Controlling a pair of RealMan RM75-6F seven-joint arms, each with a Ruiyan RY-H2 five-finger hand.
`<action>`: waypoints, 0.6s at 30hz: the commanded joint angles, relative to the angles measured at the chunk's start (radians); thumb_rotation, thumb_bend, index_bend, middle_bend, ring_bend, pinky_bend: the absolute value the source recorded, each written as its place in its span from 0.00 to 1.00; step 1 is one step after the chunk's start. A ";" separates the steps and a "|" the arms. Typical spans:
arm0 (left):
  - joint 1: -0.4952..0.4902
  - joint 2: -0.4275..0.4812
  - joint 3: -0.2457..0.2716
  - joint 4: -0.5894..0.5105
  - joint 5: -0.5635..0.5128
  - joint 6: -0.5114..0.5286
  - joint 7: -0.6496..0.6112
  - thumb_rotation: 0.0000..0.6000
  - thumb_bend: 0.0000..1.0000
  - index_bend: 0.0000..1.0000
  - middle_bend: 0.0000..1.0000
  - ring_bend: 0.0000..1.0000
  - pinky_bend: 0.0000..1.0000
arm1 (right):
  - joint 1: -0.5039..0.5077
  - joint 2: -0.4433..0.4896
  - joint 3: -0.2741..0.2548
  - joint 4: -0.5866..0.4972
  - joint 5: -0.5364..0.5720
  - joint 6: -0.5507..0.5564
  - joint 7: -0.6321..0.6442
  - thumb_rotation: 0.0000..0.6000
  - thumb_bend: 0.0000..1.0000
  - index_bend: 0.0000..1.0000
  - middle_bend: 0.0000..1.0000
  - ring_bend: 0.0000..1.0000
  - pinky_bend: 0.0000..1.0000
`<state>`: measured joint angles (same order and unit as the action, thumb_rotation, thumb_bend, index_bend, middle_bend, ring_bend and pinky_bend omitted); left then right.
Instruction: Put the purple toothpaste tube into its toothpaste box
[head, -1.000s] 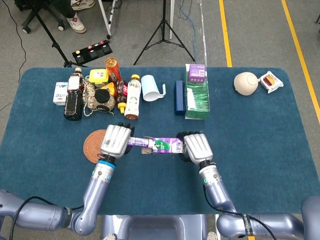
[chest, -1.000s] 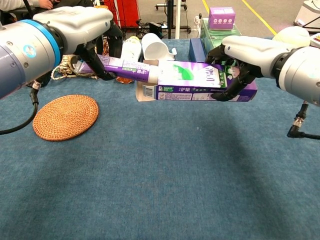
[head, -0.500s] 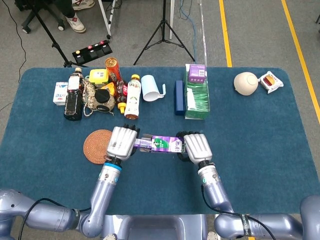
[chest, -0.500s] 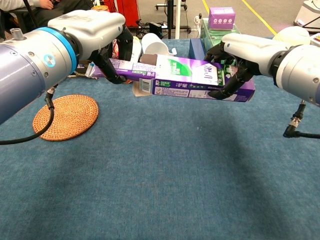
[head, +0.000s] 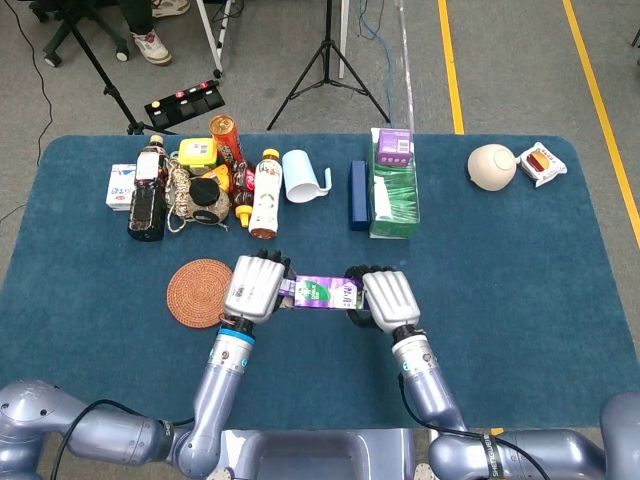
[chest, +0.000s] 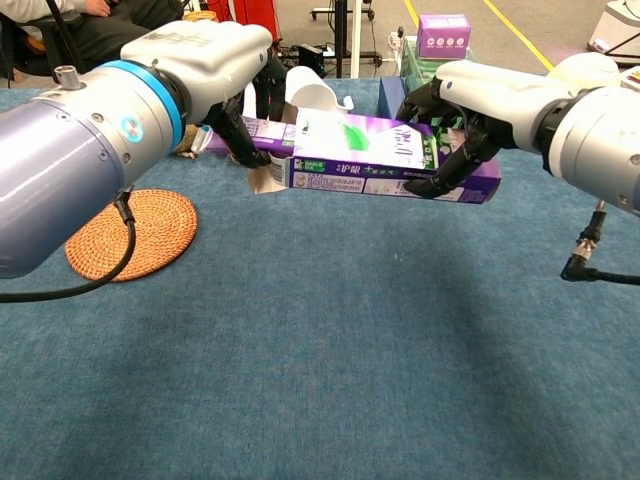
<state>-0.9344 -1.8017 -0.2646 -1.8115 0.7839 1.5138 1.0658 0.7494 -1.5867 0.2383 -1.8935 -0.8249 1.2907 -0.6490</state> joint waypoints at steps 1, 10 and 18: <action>0.002 -0.002 0.000 -0.008 0.007 0.006 0.007 1.00 0.27 0.58 0.42 0.39 0.62 | -0.002 -0.009 -0.002 0.006 0.000 0.007 -0.001 1.00 0.56 0.54 0.52 0.48 0.49; 0.020 0.023 -0.013 -0.061 0.025 -0.003 -0.017 1.00 0.25 0.40 0.34 0.39 0.60 | -0.015 -0.011 0.004 0.035 -0.017 -0.012 0.057 1.00 0.56 0.55 0.53 0.49 0.50; 0.044 0.105 -0.043 -0.160 0.038 0.030 -0.007 1.00 0.25 0.14 0.15 0.33 0.57 | -0.040 0.008 0.018 0.080 -0.052 -0.038 0.158 1.00 0.56 0.56 0.53 0.50 0.50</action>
<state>-0.9000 -1.7211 -0.2960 -1.9430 0.8195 1.5290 1.0531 0.7174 -1.5857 0.2497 -1.8264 -0.8698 1.2606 -0.5130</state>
